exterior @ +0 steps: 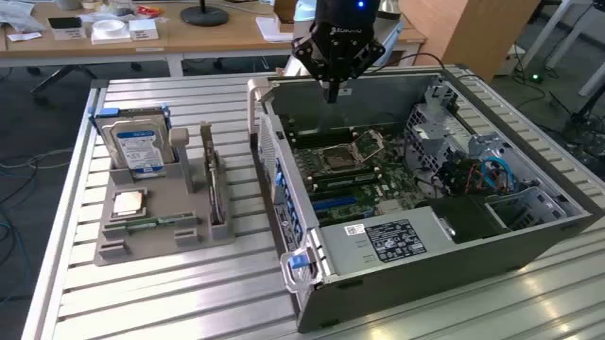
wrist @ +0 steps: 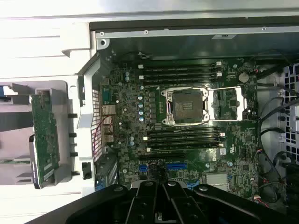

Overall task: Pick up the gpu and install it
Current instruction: 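Reach for the gpu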

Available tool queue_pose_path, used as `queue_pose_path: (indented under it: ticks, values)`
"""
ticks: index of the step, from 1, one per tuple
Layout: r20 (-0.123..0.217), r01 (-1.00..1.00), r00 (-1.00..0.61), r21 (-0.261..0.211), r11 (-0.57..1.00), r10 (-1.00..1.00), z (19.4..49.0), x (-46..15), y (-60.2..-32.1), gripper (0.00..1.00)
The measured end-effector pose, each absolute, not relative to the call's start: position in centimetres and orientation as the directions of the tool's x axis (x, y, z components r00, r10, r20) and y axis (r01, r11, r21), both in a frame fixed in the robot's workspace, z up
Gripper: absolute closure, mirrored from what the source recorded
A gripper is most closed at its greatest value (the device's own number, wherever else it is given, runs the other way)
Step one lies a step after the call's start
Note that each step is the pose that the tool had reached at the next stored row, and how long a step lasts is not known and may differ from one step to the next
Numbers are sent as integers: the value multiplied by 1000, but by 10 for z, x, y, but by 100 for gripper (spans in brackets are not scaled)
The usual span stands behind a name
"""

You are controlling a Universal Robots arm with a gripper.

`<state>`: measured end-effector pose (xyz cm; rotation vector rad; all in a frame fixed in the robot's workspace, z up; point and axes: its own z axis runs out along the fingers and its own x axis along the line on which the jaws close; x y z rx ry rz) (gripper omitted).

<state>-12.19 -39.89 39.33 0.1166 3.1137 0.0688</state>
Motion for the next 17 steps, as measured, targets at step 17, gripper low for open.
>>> queue_pose_path:
  ticks: [17]
  values:
    - [-23,74,-997,45,996,75,393,-128,-399,89]
